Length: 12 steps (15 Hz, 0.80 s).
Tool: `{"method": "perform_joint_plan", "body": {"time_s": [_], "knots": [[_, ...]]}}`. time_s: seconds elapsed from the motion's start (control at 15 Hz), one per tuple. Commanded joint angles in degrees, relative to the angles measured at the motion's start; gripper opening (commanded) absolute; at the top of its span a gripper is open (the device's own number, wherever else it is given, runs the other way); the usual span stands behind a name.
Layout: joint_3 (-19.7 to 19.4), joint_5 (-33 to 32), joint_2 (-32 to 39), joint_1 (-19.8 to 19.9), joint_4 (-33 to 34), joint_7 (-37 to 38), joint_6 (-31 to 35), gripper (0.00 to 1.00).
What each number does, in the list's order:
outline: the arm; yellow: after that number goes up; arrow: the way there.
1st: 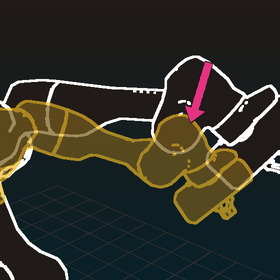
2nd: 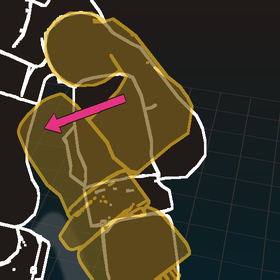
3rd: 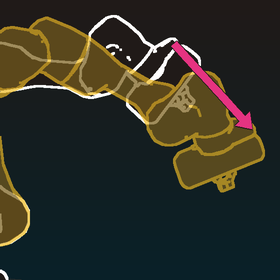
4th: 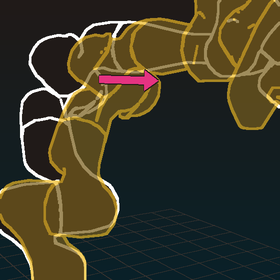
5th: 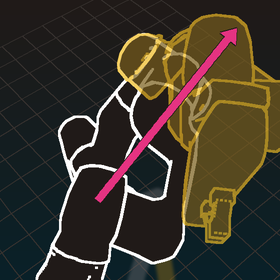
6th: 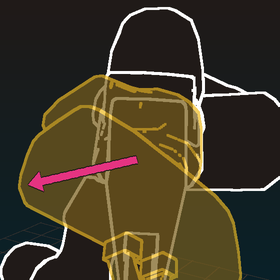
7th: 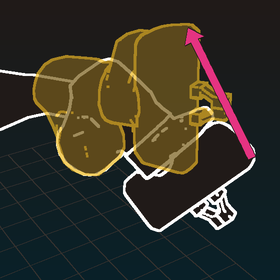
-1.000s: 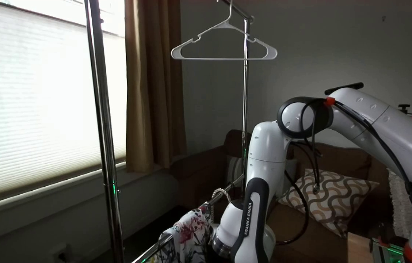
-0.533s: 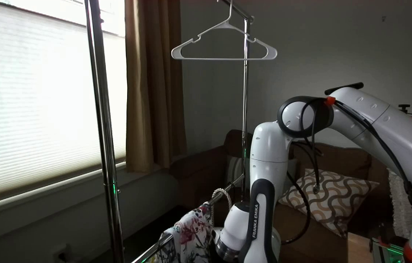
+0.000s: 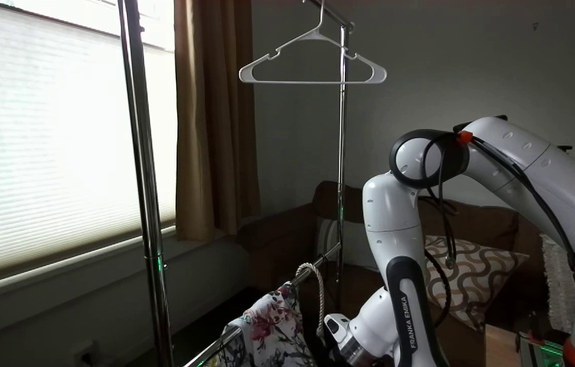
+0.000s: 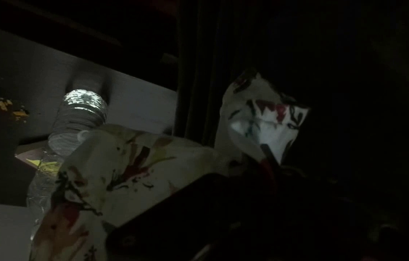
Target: Put the clothing on the top clothing rack
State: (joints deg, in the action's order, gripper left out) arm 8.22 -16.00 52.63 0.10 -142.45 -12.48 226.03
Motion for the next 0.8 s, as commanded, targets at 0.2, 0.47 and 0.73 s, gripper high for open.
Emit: {"method": "perform_joint_plan", "body": {"time_s": [0.2, 0.47, 0.73], "knots": [[-1.47, -0.18, -3.59, -1.38, -3.17, 1.38, 5.22, 0.01], [-2.48, 3.89, -9.69, -3.46, -9.3, 0.77, 15.25, 0.01], [0.33, 7.6, -19.02, -3.75, -17.31, -2.14, 15.63, 0.01]]}}
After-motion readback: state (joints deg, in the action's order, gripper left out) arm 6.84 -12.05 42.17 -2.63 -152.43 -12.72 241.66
